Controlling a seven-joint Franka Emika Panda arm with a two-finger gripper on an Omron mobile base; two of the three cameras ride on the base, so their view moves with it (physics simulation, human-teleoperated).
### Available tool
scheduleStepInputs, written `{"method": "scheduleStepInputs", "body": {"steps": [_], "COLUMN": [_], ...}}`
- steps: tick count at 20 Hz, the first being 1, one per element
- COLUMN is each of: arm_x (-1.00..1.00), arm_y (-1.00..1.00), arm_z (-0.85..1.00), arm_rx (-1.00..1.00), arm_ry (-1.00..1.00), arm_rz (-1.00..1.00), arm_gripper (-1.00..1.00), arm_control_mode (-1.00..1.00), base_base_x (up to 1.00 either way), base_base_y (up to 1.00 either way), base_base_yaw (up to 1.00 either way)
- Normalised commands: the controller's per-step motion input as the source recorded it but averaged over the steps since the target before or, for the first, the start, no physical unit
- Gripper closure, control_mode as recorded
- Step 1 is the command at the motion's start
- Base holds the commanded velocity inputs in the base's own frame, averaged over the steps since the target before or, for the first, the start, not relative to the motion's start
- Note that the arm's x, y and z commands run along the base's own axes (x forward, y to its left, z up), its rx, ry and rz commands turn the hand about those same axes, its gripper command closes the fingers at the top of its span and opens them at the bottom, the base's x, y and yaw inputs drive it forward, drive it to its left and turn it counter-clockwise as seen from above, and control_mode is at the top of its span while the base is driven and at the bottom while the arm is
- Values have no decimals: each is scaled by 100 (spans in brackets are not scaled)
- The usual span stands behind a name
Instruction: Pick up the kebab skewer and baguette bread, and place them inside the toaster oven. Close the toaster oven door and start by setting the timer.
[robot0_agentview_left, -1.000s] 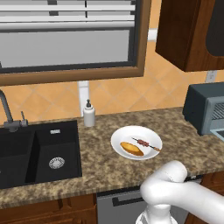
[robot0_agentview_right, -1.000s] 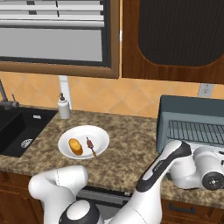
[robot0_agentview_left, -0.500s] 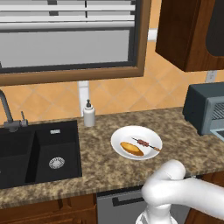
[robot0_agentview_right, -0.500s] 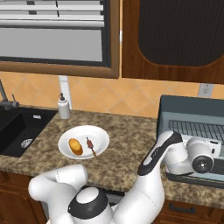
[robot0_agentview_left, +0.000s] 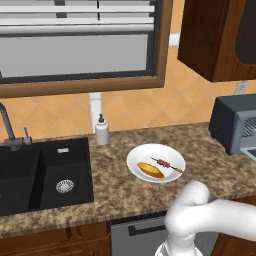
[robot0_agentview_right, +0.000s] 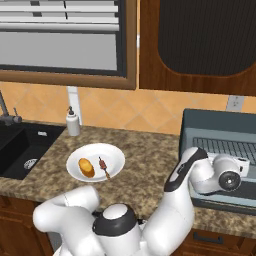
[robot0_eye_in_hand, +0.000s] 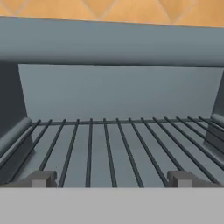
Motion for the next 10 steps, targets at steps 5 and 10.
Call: {"method": "scheduleStepInputs", "body": {"steps": [5,10], "arm_x": [37,16], "arm_y": [-6,-1], "arm_z": [-12,-10], "arm_rx": [1,0], "arm_ry": [7,7], "arm_rz": [0,0], "arm_gripper": [-100,-100], "arm_control_mode": [-100,-100], "base_base_x": [0,0], "base_base_y": [0,0], "base_base_yaw": [0,0]}}
